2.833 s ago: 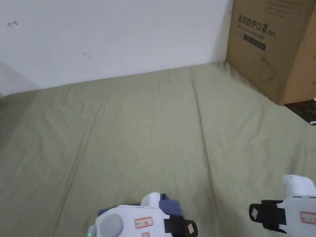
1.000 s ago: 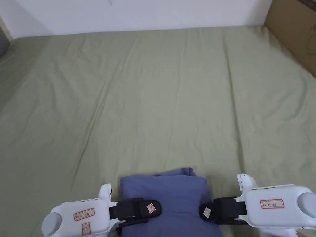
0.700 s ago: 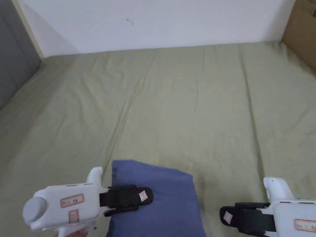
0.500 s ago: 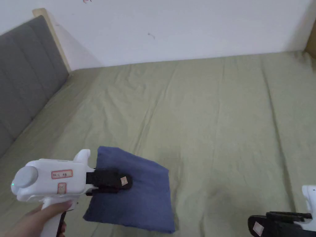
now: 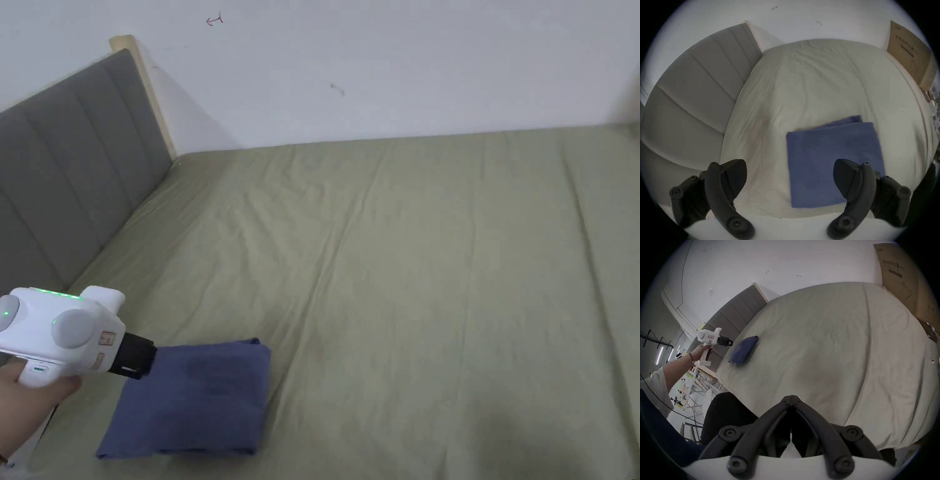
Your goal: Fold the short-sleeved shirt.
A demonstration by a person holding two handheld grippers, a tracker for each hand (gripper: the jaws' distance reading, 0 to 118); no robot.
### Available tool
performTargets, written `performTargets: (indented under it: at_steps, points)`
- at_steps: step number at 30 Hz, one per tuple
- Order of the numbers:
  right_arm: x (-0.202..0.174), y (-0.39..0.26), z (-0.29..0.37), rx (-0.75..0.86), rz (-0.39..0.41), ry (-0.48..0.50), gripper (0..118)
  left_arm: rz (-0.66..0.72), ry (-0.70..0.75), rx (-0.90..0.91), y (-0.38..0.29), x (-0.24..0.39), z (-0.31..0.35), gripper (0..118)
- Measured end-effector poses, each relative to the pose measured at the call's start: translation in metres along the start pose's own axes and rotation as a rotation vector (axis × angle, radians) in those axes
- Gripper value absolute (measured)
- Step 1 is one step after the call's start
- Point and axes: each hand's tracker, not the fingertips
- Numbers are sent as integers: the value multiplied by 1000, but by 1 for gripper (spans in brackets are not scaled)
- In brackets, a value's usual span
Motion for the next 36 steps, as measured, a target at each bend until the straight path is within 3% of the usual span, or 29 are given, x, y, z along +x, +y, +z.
performTargets:
  at_steps: [3, 4, 5, 7, 10, 13, 15, 17, 20, 25, 26, 27, 28, 29, 30, 31, 32, 36]
  points:
    - [-5, 6, 2, 22, 41, -27, 0, 57, -82, 40, -1, -16, 1, 109]
    - [-7, 8, 2, 33, 53, -35, 0, 65, -116, 50, -3, -13, 4, 103]
    - [-9, 11, 4, 46, 63, -43, 0, 57, -150, 63, -10, 7, 29, 77]
    - [-12, 17, 8, 85, 80, -56, 0, 85, -284, 135, -14, 28, 52, 0]
    - [-16, 31, 15, 132, 92, -85, 0, 141, -533, 194, -21, 98, 108, 0]
    - [-32, 53, 30, 222, 67, -227, 0, 86, -498, 386, -18, 150, 156, 0]
    - [-41, 72, 49, 317, 43, -241, 0, 99, -547, 512, -10, 179, 192, 0]
    - [-50, 91, 68, 446, 55, -241, 0, 131, -484, 635, 7, 193, 215, 0]
    - [-65, 117, 91, 618, 117, -328, 0, 165, -388, 801, 25, 215, 251, 0]
    - [-76, 133, 111, 878, 212, -403, 0, 241, -187, 999, 13, 254, 298, 0]
    - [-77, 132, 112, 893, 209, -419, 8, 273, -206, 1003, 12, 253, 300, 0]
    - [-78, 132, 113, 903, 208, -429, 30, 301, -248, 994, 13, 250, 300, 3]
    - [-79, 131, 114, 903, 208, -435, 61, 323, -302, 977, 12, 250, 300, 19]
    - [-81, 130, 114, 905, 216, -467, 102, 312, -297, 980, 10, 252, 301, 66]
    - [-81, 129, 112, 909, 231, -509, 113, 292, -273, 978, 11, 255, 300, 105]
    - [-82, 127, 111, 910, 235, -527, 115, 238, -193, 980, 11, 257, 300, 118]
    - [-82, 127, 110, 906, 237, -529, 115, 217, -138, 979, 11, 259, 299, 118]
    - [-79, 118, 107, 931, 236, -575, 115, 186, -212, 1011, -1, 263, 299, 118]
